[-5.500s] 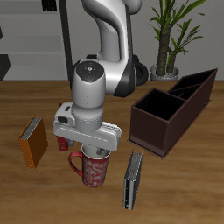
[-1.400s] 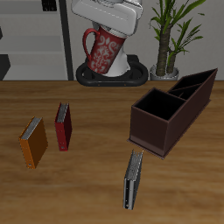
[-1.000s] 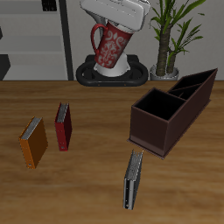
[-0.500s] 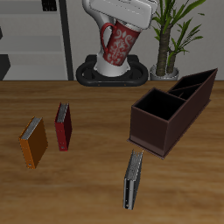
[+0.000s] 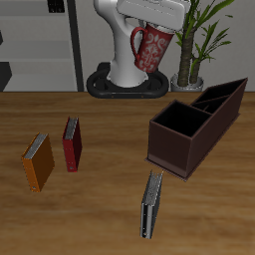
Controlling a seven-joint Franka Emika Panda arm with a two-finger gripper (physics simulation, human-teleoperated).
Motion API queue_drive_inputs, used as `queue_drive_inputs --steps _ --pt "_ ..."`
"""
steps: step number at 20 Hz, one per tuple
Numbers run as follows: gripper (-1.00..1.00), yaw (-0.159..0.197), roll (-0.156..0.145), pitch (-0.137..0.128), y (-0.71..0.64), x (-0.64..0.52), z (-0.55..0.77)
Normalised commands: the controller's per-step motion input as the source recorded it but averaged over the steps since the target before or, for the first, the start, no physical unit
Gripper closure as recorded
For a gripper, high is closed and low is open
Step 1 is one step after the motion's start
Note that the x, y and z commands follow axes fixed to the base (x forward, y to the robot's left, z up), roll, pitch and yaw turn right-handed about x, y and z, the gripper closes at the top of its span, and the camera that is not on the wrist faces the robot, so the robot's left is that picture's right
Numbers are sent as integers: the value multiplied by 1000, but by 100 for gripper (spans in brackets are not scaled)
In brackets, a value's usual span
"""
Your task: Place the red mug into the left desk caddy's left compartment
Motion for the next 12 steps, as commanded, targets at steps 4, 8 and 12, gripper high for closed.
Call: queue_drive_inputs --steps 4,8,12 --pt "100 48 74 -13 438 -396 -129" --pt "100 19 40 -23 263 -288 -55" --pt "100 10 41 0 161 -147 -27"
